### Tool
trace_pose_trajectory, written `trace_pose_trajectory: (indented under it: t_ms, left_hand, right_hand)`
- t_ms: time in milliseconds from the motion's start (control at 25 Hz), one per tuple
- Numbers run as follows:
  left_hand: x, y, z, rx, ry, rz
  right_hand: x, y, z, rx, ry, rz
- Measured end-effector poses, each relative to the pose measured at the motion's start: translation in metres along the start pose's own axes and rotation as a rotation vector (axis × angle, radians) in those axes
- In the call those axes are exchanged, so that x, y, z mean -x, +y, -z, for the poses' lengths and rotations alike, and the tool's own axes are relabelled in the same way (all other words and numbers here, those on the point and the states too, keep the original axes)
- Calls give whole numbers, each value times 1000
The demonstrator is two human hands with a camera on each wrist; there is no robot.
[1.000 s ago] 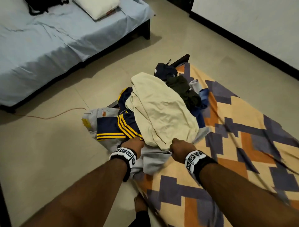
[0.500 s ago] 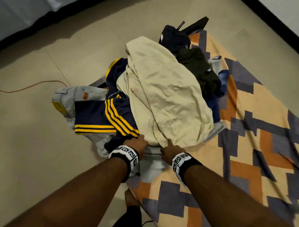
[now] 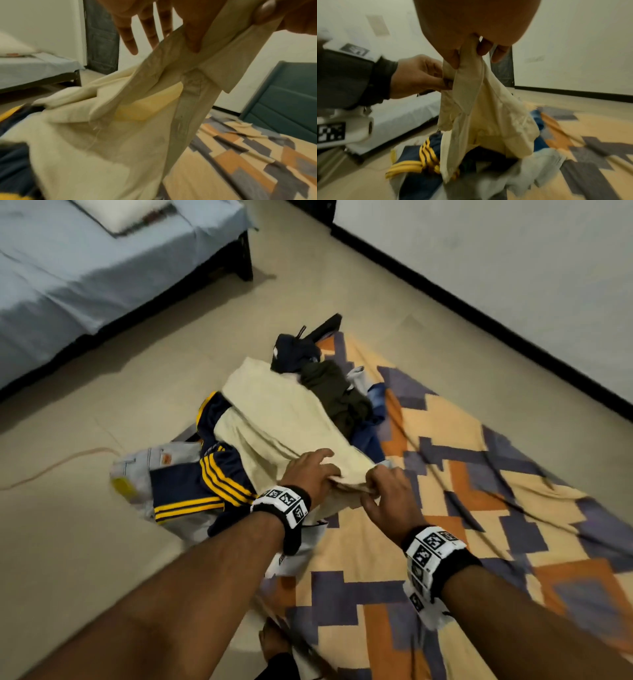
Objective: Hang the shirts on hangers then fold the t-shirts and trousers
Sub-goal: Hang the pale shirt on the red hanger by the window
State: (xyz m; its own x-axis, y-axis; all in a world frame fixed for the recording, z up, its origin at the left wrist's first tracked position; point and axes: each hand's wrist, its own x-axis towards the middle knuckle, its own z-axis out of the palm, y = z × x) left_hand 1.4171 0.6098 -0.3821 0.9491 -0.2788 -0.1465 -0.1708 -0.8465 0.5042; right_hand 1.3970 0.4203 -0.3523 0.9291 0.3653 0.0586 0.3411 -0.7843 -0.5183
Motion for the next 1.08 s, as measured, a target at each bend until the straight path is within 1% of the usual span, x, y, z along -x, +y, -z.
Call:
trace_pose_trajectory:
  t_ms: [80, 160, 200, 280, 360, 440, 480, 520, 600, 640, 720, 760, 800, 840, 880, 920, 960, 1080]
  left_hand:
    - [9, 66, 36, 5, 180, -213]
    - [28, 138, 75, -39, 293, -388]
    - [36, 168, 90, -58, 358, -467]
    - [65, 251, 121, -52, 502, -614]
    - [95, 332, 148, 35, 625, -676]
    - [124, 401, 175, 118, 721, -727]
    - [136, 430, 187, 138, 754, -746]
    - [143, 448, 197, 142, 770, -748]
    - [158, 487, 205, 119, 736, -770]
    - [165, 504, 205, 106, 680, -762]
    - [173, 532, 198, 33, 501, -743]
    - [173, 534, 194, -15, 391, -715]
    - [177, 549, 181, -83, 287, -687]
    - [174, 543, 171, -163, 233, -636]
    - [174, 543, 154, -233, 206, -612]
    - [172, 543, 131, -243, 195, -605]
    - [171, 542, 108, -201, 171, -591]
    - [172, 543, 47, 76, 95, -509]
  right_hand:
    - [29, -10, 72, -31, 207, -48]
    - [66, -20, 141, -72, 379, -104]
    - [80, -22, 166, -77, 429, -117]
    - [129, -26, 225, -37, 537, -105]
    - [183, -19, 277, -5, 649, -99]
    - [234, -3, 323, -20, 752, -205]
    - [260, 3, 347, -14, 779, -250]
    - [280, 10, 364, -11, 788, -269]
    - [333, 16, 402, -5, 836, -261]
    - [359, 17, 422, 1, 889, -265]
    - [407, 19, 459, -17, 1033, -287]
    - [420, 18, 473, -21, 1073, -294]
    - [449, 17, 491, 22, 1099, -305]
    - [456, 14, 500, 53, 1088, -296]
    - [470, 11, 509, 80, 1084, -287]
    - [488, 4, 515, 103, 1069, -277]
    - [501, -3, 519, 124, 1039, -264]
    - [526, -21, 523, 166, 963, -234]
